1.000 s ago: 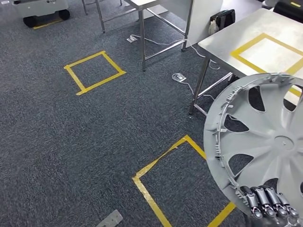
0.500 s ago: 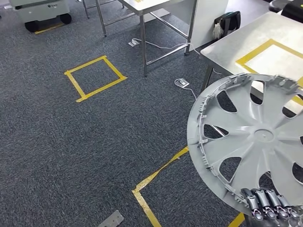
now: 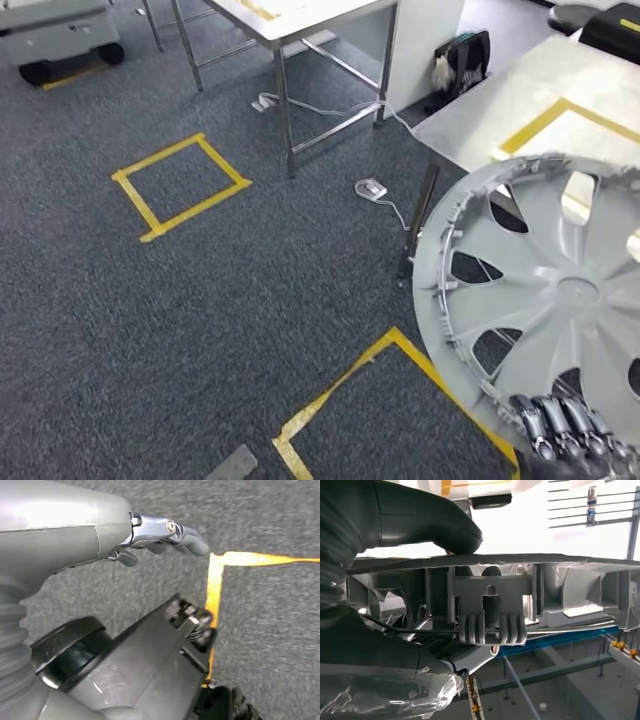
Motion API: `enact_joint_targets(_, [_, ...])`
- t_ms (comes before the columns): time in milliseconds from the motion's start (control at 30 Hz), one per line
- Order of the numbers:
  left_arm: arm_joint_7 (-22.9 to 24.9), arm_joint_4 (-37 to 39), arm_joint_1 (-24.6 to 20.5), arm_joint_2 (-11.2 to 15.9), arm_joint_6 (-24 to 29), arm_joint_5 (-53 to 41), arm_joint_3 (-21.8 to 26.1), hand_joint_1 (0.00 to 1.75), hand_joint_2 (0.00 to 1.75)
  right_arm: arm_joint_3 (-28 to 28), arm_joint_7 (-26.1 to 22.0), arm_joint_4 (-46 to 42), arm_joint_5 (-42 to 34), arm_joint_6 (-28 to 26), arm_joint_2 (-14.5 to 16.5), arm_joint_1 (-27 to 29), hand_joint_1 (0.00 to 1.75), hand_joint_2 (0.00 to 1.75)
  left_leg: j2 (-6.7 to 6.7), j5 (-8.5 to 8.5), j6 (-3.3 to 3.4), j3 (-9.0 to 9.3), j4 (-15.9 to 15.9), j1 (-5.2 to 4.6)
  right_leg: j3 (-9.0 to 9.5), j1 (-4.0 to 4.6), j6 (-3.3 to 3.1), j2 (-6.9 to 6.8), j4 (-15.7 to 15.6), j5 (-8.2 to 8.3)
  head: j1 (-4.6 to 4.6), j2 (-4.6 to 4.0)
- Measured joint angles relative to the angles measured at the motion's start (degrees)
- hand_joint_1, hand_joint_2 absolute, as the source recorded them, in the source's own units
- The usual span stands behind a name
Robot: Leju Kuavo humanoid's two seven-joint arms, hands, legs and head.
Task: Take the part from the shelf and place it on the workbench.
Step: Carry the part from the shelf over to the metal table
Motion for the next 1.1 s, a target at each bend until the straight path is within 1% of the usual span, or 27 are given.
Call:
enact_joint_targets(33, [0.0, 0.0, -0.1, 0.0, 0.0, 0.2, -0.4, 0.00, 1.75, 0.0, 0.1, 0.0, 0.0, 0.0, 0.0, 0.0, 1.75, 1.75, 0.21, -0.06, 0.31, 0.78, -0.3, 0.09, -0.32, 0.01, 0.27, -0.33, 1.6, 0.46, 0.18, 0.00])
enact_joint_targets(67, [0.1, 0.0, -0.1, -0.1, 0.1, 0.4, -0.7, 0.00, 1.75, 0.0, 0.1, 0.0, 0.0, 0.0, 0.0, 0.1, 1.75, 1.75, 0.46, -0.33, 0.52, 1.58, -0.3, 0.17, -1.61, 0.01, 0.49, -0.78, 4.0, 0.48, 0.32, 0.00])
enact_joint_targets(100, [0.2, 0.0, -0.2, -0.1, 0.1, 0.5, -1.0, 0.00, 1.75, 0.0, 0.1, 0.0, 0.0, 0.0, 0.0, 0.0, 1.75, 1.75, 0.71, -0.75, 0.65, 2.25, -0.3, 0.20, -3.69, 0.00, 0.71, -1.27, 7.2, -0.02, 0.45, 0.01])
enact_joint_targets(133, [0.3, 0.0, -0.2, -0.1, 0.1, 0.6, -1.1, 0.00, 1.75, 0.0, 0.1, 0.0, 0.0, 0.0, 0.0, 0.0, 1.75, 1.75, 0.98, -1.35, 0.77, 2.89, -0.3, 0.20, -6.14, 0.00, 0.87, -1.60, 10.6, -1.38, 0.56, 0.01])
enact_joint_targets(167, [0.4, 0.0, -0.2, -0.1, 0.2, 0.7, -1.3, 0.00, 1.75, -0.1, 0.1, 0.0, 0.0, 0.0, 0.0, 0.0, 1.75, 1.75, 1.24, -2.02, 0.86, 3.54, -0.3, 0.20, -8.50, -0.01, 0.96, -1.74, 13.0, -3.68, 0.57, 0.01])
enact_joint_targets(200, [0.5, 0.0, -0.2, -0.1, 0.2, 0.8, -1.4, 0.00, 1.75, -0.1, 0.1, 0.0, 0.0, 0.0, 0.0, 0.0, 1.75, 1.75, 1.47, -2.76, 0.91, 4.32, -0.3, 0.21, -10.33, -0.02, 1.03, -1.81, 14.2, -6.12, 0.59, 0.01])
enact_joint_targets(233, [0.5, 0.0, -0.2, -0.1, 0.2, 0.8, -1.5, 0.00, 1.75, -0.1, 0.1, 0.0, 0.0, 0.0, 0.0, 0.1, 1.75, 1.75, 1.69, -3.59, 0.95, 5.29, -0.3, 0.22, -11.52, -0.04, 1.07, -1.90, 13.8, -7.59, 0.66, 0.01])
enact_joint_targets(267, [0.5, 0.0, -0.2, -0.2, 0.2, 0.8, -1.7, 0.00, 1.75, -0.1, 0.1, 0.0, 0.0, 0.0, 0.0, 0.1, 1.75, 1.75, 1.96, -4.44, 0.94, 6.38, -0.3, 0.23, -12.08, -0.06, 1.06, -2.14, 12.0, -7.20, 0.67, 0.01])
enact_joint_targets(300, [0.5, 0.0, -0.2, -0.2, 0.2, 0.8, -1.8, 0.00, 1.75, -0.2, 0.0, 0.0, 0.0, 0.0, 0.0, 0.2, 1.75, 1.75, 2.29, -5.33, 0.87, 7.49, -0.4, 0.23, -12.22, -0.04, 1.01, -2.93, 9.2, -4.46, 0.68, 0.01])
enact_joint_targets(333, [0.5, 0.0, -0.2, -0.2, 0.3, 0.8, -1.9, 0.00, 1.75, -0.2, 0.0, 0.0, 0.0, 0.0, 0.0, 0.2, 1.75, 1.75, 2.66, -6.20, 0.73, 8.59, -0.3, 0.15, -12.30, -0.01, 0.84, -4.32, 6.4, -0.09, 0.66, 0.01])
enact_joint_targets(367, [0.5, 0.0, -0.2, -0.2, 0.3, 0.8, -1.9, 0.00, 1.75, -0.2, 0.0, 0.1, 0.0, 0.0, 0.0, 0.1, 1.75, 1.75, 3.05, -6.95, 0.53, 9.37, -0.2, 0.01, -12.30, 0.09, 0.55, -5.42, 4.1, 3.59, 0.64, 0.01])
enact_joint_targets(400, [0.5, 0.0, -0.2, -0.2, 0.3, 0.8, -2.0, 0.00, 1.75, -0.2, 0.0, 0.1, 0.0, 0.0, 0.0, 0.1, 1.75, 1.75, 3.50, -7.56, 0.25, 9.87, -0.2, -0.14, -12.24, 0.21, 0.17, -6.02, 2.8, 6.48, 0.58, 0.01])
enact_joint_targets(433, [0.6, 0.0, -0.2, -0.1, 0.3, 0.8, -2.0, 0.00, 1.75, -0.2, 0.1, 0.1, 0.0, 0.0, 0.0, 0.0, 1.75, 1.75, 3.90, -7.95, -0.05, 10.25, -0.2, -0.24, -12.28, 0.31, -0.22, -5.92, 2.4, 7.71, 0.57, 0.01])
enact_joint_targets(500, [0.6, 0.0, -0.3, -0.2, 0.3, 0.8, -2.0, 0.00, 1.75, -0.3, 0.2, 0.1, 0.0, 0.0, 0.0, 0.0, 1.75, 1.75, 4.16, -8.23, -0.65, 10.57, -0.3, -0.15, -11.76, 0.28, -0.90, -4.12, 2.1, 7.83, 0.52, 0.01])
enact_joint_targets(567, [0.6, 0.0, -0.5, -0.2, 0.4, 0.8, -2.2, 0.00, 1.75, -0.3, 0.2, 0.1, 0.0, 0.0, 0.0, 0.0, 1.75, 1.75, 2.62, -8.82, -1.21, 9.57, 2.1, 0.12, -11.12, -0.01, -1.32, -2.76, 1.5, 7.87, 0.47, 0.01])
enact_joint_targets(633, [0.6, 0.0, -0.5, -0.2, 0.4, 0.8, -2.3, 0.00, 1.75, -0.4, 0.2, 0.1, 0.0, 0.0, 0.0, -0.1, 1.75, 1.75, 1.04, -11.22, -1.64, 5.79, 8.4, 0.33, -10.66, -0.16, -1.70, -1.45, 1.1, 7.71, 0.46, 0.01])
enact_joint_targets(700, [0.6, 0.0, -0.4, -0.2, 0.4, 0.8, -2.4, 0.00, 1.75, -0.5, 0.2, 0.1, 0.0, 0.0, 0.0, -0.2, 1.75, 1.75, 0.74, -13.42, -1.82, 1.43, 14.2, 0.39, -10.41, -0.18, -1.97, 0.07, 1.1, 7.44, 0.46, 0.01])
enact_joint_targets(733, [0.6, 0.0, -0.3, -0.1, 0.4, 0.8, -2.4, 0.00, 1.75, -0.5, 0.2, 0.1, 0.0, 0.0, 0.0, -0.2, 1.75, 1.75, 0.69, -13.03, -1.81, 0.27, 14.9, 0.40, -10.24, -0.18, -2.00, 0.86, 1.1, 7.31, 0.47, 0.01])
enact_joint_targets(767, [0.6, 0.0, -0.3, -0.1, 0.4, 0.8, -2.4, 0.00, 1.75, -0.5, 0.2, 0.1, 0.0, 0.0, 0.0, -0.2, 1.75, 1.75, 0.54, -11.37, -1.74, 0.06, 13.6, 0.41, -10.02, -0.20, -1.97, 1.66, 1.1, 7.20, 0.47, 0.01])
enact_joint_targets(800, [0.6, 0.0, -0.3, -0.1, 0.4, 0.8, -2.4, 0.00, 1.75, -0.5, 0.2, 0.1, 0.0, 0.0, 0.0, -0.2, 1.75, 1.75, 0.12, -8.82, -1.64, 0.74, 10.6, 0.44, -9.81, -0.25, -1.91, 2.45, 1.1, 7.09, 0.47, 0.01])
enact_joint_targets(833, [0.6, 0.0, -0.3, -0.1, 0.4, 0.8, -2.4, 0.00, 1.75, -0.5, 0.2, 0.1, 0.0, 0.0, 0.0, -0.2, 1.75, 1.75, -1.15, -6.25, -1.55, 1.80, 6.9, 0.55, -9.68, -0.31, -1.78, 3.19, 1.1, 6.99, 0.48, 0.01])
enact_joint_targets(867, [0.6, 0.0, -0.3, -0.1, 0.4, 0.8, -2.4, 0.00, 1.75, -0.5, 0.2, 0.1, 0.0, 0.0, 0.0, -0.2, 1.75, 1.75, -2.52, -4.85, -1.42, 2.80, 3.6, 0.67, -9.71, -0.37, -1.58, 3.94, 1.1, 6.96, 0.50, 0.01])
enact_joint_targets(933, [0.6, 0.0, -0.3, 0.0, 0.4, 0.9, -2.4, 0.00, 1.75, -0.5, 0.3, 0.1, 0.0, 0.0, 0.0, -0.2, 1.75, 1.75, -4.57, -3.87, -1.11, 3.75, 0.2, 0.76, -10.16, -0.56, -0.90, 5.27, 1.1, 6.99, 0.51, 0.01])
enact_joint_targets(967, [0.6, 0.0, -0.3, 0.0, 0.4, 0.9, -2.4, 0.00, 1.75, -0.5, 0.3, 0.1, 0.0, 0.0, 0.0, -0.1, 1.75, 1.75, -4.37, -3.99, -0.88, 3.88, -0.1, 0.70, -10.48, -0.67, -0.46, 5.92, 1.0, 7.07, 0.53, 0.01])
enact_joint_targets(1000, [0.6, 0.0, -0.3, -0.1, 0.4, 0.9, -2.4, 0.00, 1.75, -0.5, 0.3, 0.1, 0.0, 0.0, 0.0, 0.0, 1.75, 1.75, -3.79, -3.45, -0.62, 4.06, -0.3, 0.76, -10.67, -0.73, -0.06, 6.39, 0.8, 7.08, 0.51, 0.01])
enact_joint_targets(1033, [0.6, 0.0, -0.4, -0.1, 0.4, 0.9, -2.4, 0.00, 1.75, -0.5, 0.3, 0.1, 0.0, 0.0, 0.0, 0.2, 1.75, 1.75, -3.12, -3.17, -0.33, 4.29, -0.6, 0.84, -10.85, -0.62, 0.29, 5.77, 1.0, 6.80, 0.59, 0.01])
enact_joint_targets(1100, [0.5, 0.0, -0.4, -0.2, 0.4, 0.9, -2.4, 0.00, 1.75, -0.6, 0.4, 0.1, 0.0, 0.0, 0.0, 0.2, 1.75, 1.75, -1.56, -3.00, 0.25, 4.75, -1.1, 1.04, -12.36, -0.31, 0.81, 2.50, 4.4, 4.56, 0.98, 0.01])
